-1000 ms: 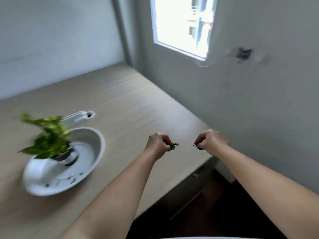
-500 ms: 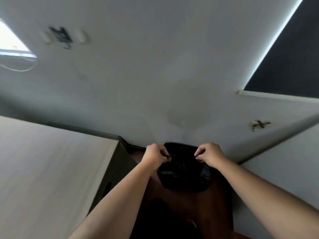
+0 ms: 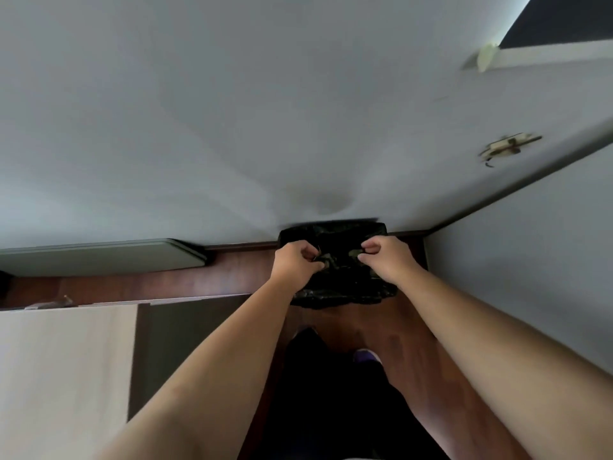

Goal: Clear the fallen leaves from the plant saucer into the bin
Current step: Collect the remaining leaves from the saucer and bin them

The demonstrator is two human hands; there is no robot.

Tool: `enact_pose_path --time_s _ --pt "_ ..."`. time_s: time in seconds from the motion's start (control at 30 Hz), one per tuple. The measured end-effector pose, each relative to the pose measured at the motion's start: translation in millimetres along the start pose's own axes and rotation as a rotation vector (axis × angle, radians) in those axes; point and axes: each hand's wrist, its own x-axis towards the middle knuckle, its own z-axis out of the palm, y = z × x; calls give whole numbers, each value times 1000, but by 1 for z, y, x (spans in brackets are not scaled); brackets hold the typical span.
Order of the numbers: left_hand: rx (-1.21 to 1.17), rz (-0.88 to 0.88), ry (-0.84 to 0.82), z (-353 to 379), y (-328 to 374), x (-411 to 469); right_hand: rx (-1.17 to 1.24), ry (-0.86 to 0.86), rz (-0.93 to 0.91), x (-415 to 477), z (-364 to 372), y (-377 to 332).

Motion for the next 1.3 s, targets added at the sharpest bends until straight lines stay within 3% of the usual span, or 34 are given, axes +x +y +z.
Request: enact_pose_path --time_s 0.17,0.3,0.47,0.67,0.97,1.3 --pt "134 25 -106 -9 9 3 -67 -25 30 -2 -6 1" --pt "190 36 -95 -21 14 -15 -67 -16 5 -15 -22 -6" --pt "161 37 0 -50 22 -59 -111 -3 -136 -42 -47 -42" --pt "111 35 245 -99 14 -142 -195 -46 -429 -94 -46 -118" --pt "-155 -278 725 -140 -128 -353 -452 -329 -960 -256 107 -228" --pt "-536 -766 1097 -38 -316 -590 -805 -722 -1419 -470 298 -208"
